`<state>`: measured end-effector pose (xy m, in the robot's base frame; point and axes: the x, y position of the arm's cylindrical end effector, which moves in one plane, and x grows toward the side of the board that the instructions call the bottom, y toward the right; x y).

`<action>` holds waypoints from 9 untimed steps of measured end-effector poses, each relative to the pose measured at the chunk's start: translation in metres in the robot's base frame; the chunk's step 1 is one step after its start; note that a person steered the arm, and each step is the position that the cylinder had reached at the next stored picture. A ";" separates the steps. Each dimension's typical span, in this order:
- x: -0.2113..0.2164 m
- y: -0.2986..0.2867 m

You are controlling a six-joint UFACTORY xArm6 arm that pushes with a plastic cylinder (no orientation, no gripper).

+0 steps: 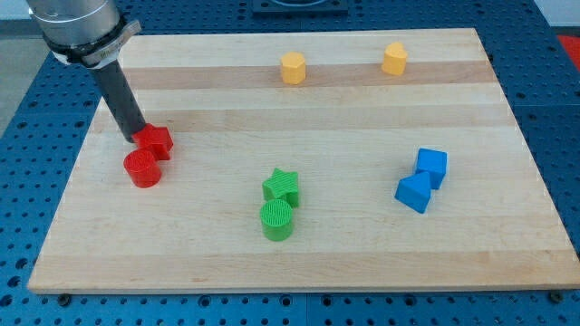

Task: Point your arm at the yellow heart

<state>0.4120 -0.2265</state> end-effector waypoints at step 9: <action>-0.139 0.427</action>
<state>0.2726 0.2007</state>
